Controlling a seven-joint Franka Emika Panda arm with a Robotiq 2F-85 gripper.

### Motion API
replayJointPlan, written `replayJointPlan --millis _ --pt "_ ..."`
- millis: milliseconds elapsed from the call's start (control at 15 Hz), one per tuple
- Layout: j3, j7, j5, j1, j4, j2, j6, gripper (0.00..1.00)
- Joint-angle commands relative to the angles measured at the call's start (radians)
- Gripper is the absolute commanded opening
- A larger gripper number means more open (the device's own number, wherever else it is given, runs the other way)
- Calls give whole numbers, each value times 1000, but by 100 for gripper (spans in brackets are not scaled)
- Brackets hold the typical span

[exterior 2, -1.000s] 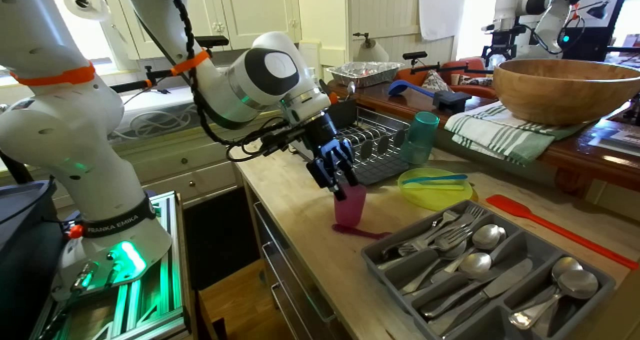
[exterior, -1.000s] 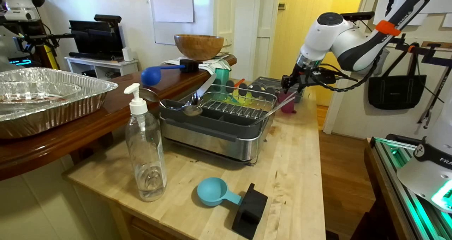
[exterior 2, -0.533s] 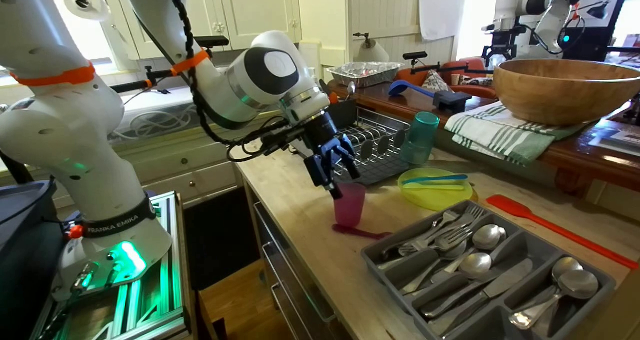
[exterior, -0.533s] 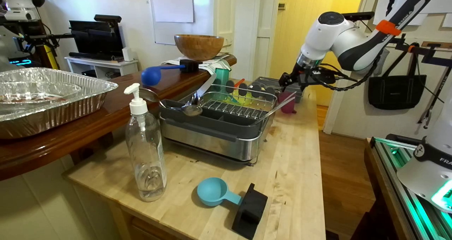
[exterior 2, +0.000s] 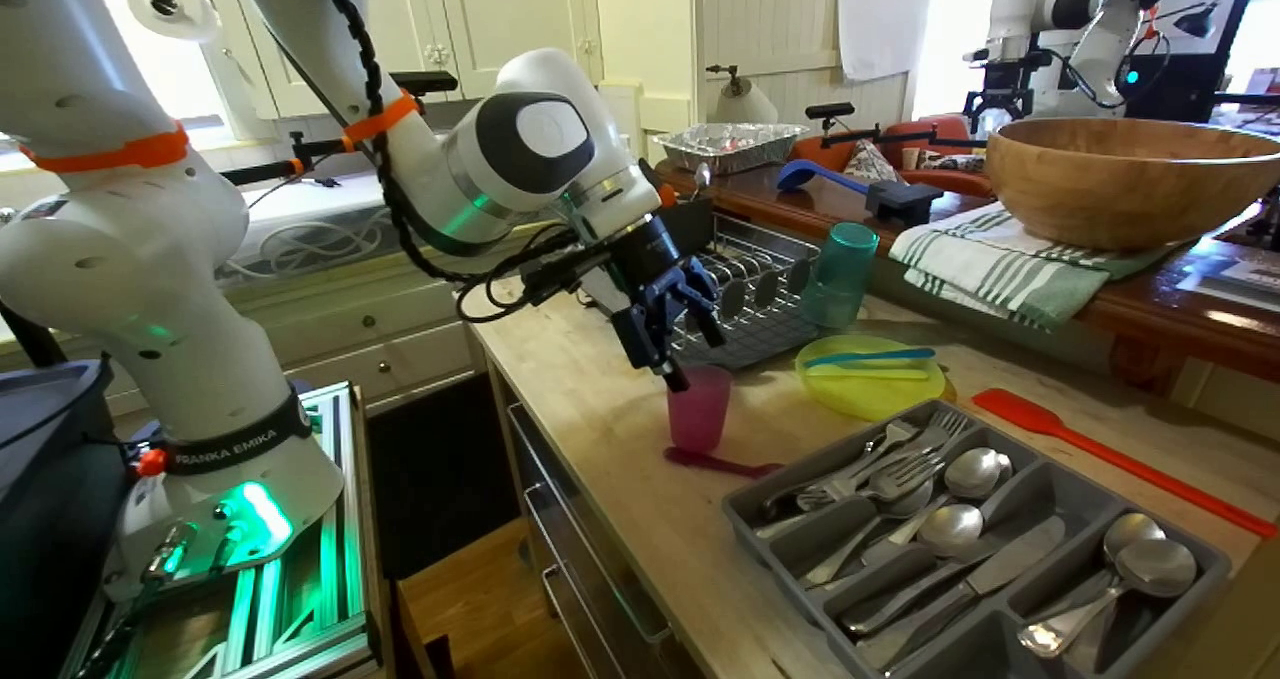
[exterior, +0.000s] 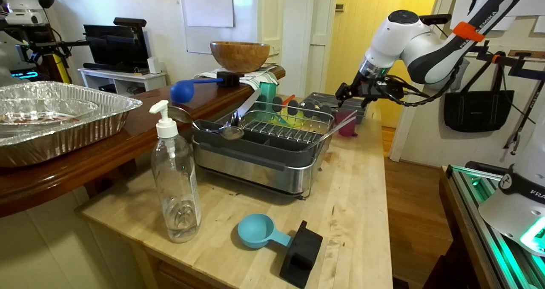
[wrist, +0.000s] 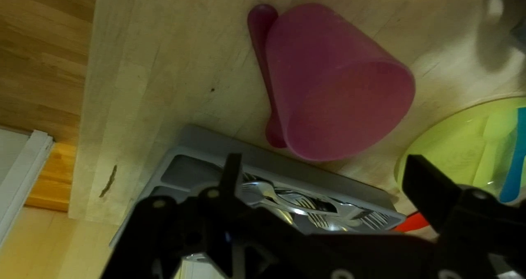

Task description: Remove the purple cup from the dying rack and put it on the table

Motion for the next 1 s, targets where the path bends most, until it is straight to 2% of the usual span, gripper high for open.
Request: replayJointPlan --millis 0,67,133,667,800,933 --pt "-15 -52 70 0 -21 41 60 100" --pt "-14 -64 94 1 -23 52 70 91" --pt "-13 -75 111 2 -22 65 82 74" --pt "11 -163 242 3 -29 133 165 11" --pt "24 -198 290 4 -38 137 179 0" --pt "37 -233 329 2 -47 137 186 0"
